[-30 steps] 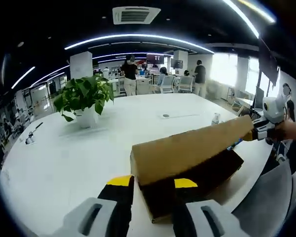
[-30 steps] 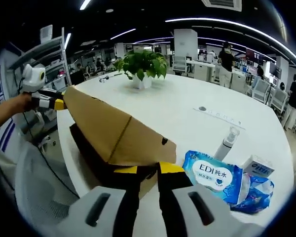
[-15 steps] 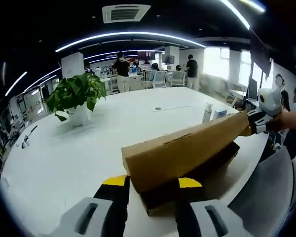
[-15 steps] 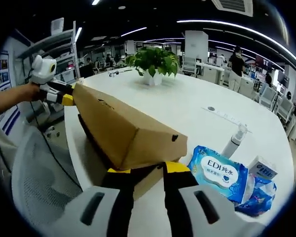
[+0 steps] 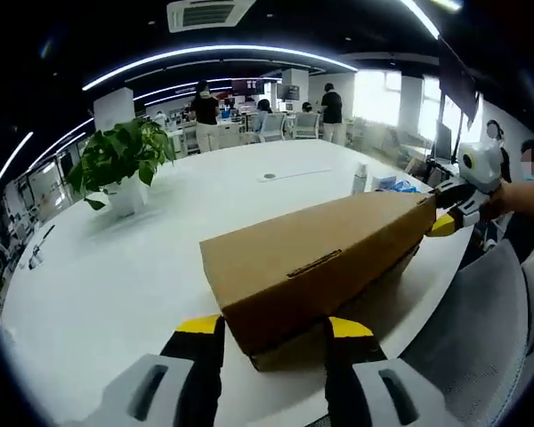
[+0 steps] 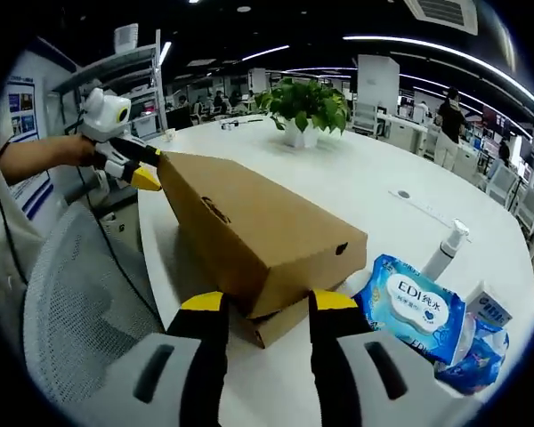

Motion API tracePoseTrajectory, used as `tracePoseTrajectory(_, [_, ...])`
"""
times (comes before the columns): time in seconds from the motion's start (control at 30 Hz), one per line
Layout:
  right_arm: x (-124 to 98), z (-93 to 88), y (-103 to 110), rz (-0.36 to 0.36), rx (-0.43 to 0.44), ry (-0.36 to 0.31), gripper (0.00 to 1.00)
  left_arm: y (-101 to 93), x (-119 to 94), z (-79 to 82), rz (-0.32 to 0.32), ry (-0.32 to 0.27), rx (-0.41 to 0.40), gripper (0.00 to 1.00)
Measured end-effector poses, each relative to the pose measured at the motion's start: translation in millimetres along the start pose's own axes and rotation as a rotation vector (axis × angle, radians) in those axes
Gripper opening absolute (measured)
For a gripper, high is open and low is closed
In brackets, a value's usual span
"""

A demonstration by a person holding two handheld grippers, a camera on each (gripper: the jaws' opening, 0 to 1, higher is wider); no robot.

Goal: Operate the shoe box by opening the lid, removing the specified soft item, and placing it in the target area until the item is outside and the box remains undamaged.

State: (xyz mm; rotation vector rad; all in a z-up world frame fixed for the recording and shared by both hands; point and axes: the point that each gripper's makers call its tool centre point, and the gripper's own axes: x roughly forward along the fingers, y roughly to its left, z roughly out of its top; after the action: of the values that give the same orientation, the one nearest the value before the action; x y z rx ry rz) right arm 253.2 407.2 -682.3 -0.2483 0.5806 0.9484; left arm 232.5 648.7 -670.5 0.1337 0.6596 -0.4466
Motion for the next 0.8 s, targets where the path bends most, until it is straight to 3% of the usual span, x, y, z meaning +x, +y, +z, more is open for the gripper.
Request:
tracePoseTrajectory(0.53, [16.5, -21.7, 5.0, 0.024, 0.073, 0.051, 0.37, -4.7, 16.6, -26.1, -0.052, 0.078, -0.050, 0.49])
tracePoseTrajectory(0.8, [24.9, -30.1, 4.1, 0.001, 0.047, 0.080, 0.36, 0.6, 24.2, -33.1, -0.025, 0.098, -0.060, 0.42])
